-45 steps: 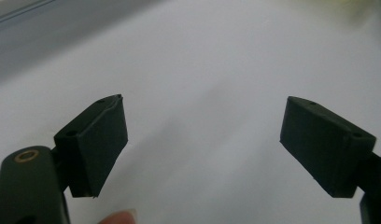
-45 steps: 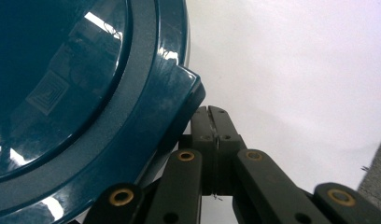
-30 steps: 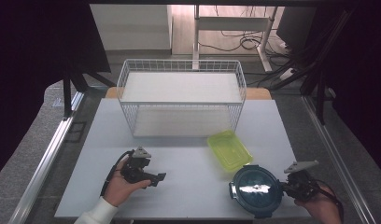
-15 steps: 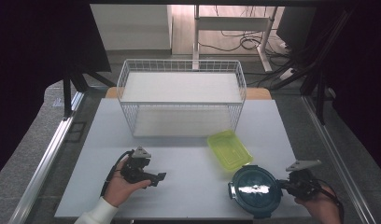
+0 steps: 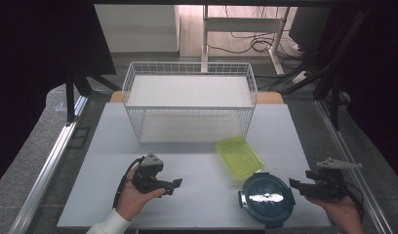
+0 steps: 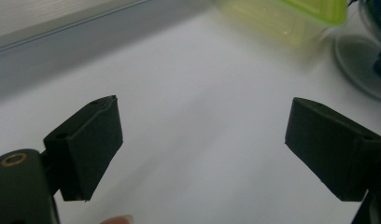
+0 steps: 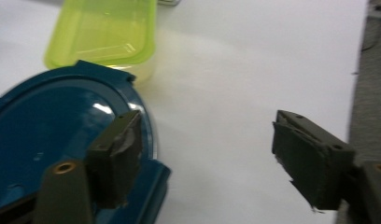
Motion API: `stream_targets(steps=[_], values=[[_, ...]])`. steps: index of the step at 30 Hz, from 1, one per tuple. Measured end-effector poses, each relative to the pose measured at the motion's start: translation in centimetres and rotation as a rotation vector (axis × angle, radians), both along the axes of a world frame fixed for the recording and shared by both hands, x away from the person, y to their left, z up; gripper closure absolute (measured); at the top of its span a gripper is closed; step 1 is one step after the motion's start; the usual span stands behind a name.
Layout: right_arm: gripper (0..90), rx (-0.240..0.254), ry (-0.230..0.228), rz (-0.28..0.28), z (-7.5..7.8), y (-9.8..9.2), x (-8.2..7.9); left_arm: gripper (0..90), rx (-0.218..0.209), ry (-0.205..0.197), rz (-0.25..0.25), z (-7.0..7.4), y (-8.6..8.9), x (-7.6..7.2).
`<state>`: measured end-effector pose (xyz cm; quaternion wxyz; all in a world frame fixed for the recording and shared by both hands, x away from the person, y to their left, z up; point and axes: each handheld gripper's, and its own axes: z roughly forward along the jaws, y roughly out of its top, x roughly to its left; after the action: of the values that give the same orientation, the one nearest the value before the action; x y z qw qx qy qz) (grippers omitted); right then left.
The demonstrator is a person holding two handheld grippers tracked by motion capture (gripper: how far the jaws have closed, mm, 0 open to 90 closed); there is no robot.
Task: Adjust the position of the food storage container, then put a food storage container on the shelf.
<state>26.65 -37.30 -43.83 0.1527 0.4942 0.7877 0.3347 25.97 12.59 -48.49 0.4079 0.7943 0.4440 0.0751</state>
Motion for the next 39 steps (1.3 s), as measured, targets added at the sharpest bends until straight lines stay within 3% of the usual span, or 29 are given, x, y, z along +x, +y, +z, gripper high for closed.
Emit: stream_targets(steps=[7,12,16,25,31,37,39], values=[[18.2,0.087,0.018,0.028,-0.3,0.1,-0.1,8.0,-0.063,0.032,0.026,0.1,-1.1,-0.2],[18.0,0.115,0.031,0.039,-0.5,0.3,-0.3,7.3,-0.112,0.065,0.029,0.1,-2.7,-0.3],[17.9,0.138,0.059,0.043,-1.3,0.3,-0.6,6.5,-0.165,0.114,0.0,-0.2,-5.2,-0.7],[18.1,0.227,0.099,0.026,-2.0,-0.3,-2.0,6.5,-0.212,0.19,-0.079,-0.7,-11.3,-0.7],[18.1,0.273,0.145,0.02,-3.1,-0.3,-2.4,8.8,-0.254,0.263,-0.076,-1.3,-13.6,-0.5],[19.3,0.31,0.175,0.021,-3.5,0.1,-2.5,11.0,-0.275,0.339,-0.121,-2.1,-15.7,-0.5],[20.3,0.328,0.195,0.017,-3.8,0.2,-2.5,13.9,-0.302,0.37,-0.131,-2.3,-16.1,-0.4]])
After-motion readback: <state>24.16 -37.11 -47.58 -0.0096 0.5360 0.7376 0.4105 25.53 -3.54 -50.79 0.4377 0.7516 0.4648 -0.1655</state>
